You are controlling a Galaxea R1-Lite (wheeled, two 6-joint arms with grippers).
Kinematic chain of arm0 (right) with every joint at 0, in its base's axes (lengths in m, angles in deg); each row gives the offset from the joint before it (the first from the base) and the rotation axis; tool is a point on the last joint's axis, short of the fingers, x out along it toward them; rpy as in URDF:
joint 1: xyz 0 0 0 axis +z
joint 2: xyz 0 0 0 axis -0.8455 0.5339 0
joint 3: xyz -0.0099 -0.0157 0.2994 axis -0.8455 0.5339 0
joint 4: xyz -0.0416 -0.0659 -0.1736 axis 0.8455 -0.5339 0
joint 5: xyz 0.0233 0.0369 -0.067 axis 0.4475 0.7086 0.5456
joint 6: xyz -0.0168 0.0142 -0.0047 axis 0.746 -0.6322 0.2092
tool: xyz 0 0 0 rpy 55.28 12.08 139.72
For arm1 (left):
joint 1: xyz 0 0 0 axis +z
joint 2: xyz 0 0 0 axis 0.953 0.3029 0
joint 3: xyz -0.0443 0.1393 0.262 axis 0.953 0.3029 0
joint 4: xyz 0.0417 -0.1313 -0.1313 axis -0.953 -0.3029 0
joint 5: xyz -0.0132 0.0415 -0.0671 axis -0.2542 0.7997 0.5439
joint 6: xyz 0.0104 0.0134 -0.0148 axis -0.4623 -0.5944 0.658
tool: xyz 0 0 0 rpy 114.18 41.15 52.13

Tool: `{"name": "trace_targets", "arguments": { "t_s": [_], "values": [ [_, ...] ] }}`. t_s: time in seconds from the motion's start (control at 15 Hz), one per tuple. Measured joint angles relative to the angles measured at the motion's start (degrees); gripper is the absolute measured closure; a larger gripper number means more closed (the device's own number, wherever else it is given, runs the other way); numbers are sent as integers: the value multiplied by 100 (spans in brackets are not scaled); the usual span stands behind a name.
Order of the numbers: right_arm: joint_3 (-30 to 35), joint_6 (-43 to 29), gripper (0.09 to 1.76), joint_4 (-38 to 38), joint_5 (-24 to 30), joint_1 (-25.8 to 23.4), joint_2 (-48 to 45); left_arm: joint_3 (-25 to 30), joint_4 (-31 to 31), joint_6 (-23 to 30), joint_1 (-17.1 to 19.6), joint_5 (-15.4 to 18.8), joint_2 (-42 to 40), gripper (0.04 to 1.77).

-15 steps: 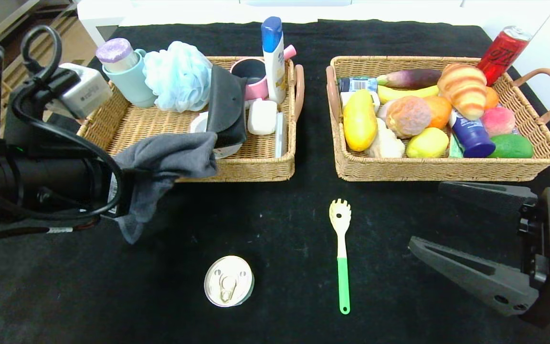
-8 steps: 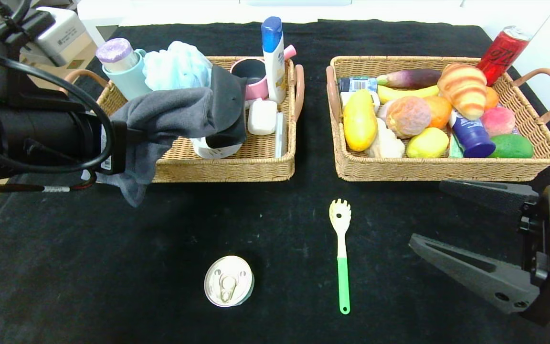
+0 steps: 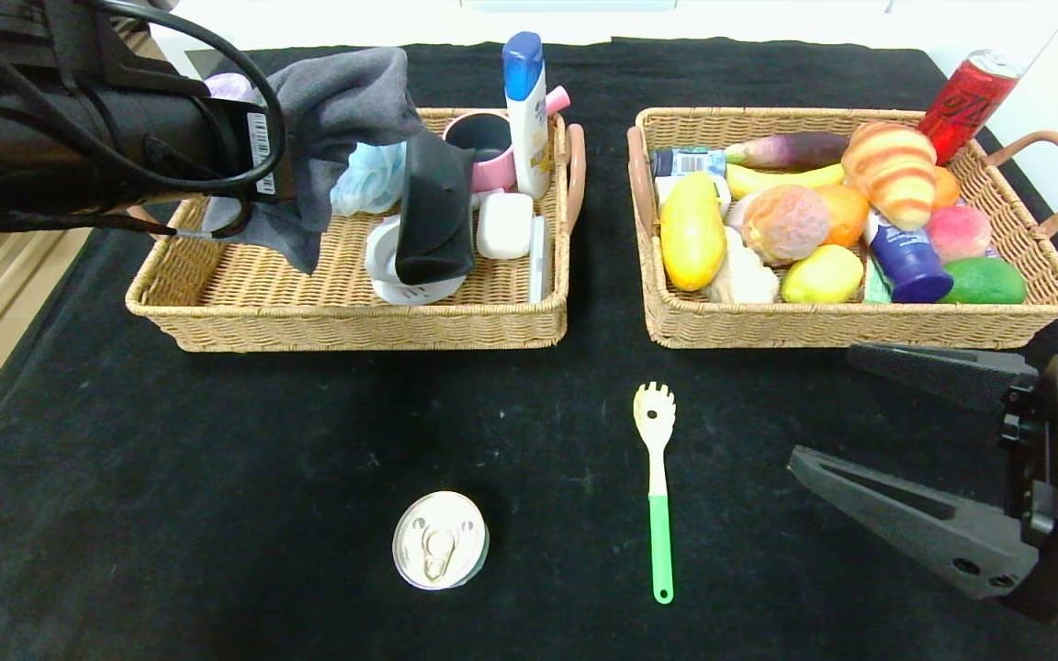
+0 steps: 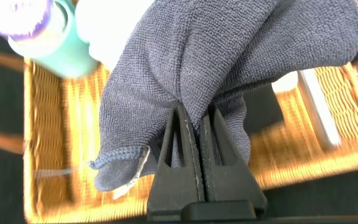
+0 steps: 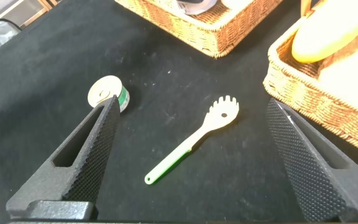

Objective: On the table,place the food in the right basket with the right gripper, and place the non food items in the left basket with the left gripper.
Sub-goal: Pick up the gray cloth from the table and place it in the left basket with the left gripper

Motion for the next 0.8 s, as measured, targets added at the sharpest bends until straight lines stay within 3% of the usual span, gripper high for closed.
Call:
{"name": "trace_targets", "arguments": {
  "t_s": [0.27, 0.8],
  "values": [
    [1, -5, 14, 0, 0, -2, 2, 2, 663, 9, 133, 17, 380, 169],
    [0, -13, 14, 16, -11, -30, 2, -28, 1063, 32, 243, -13, 814, 169]
  ]
}}
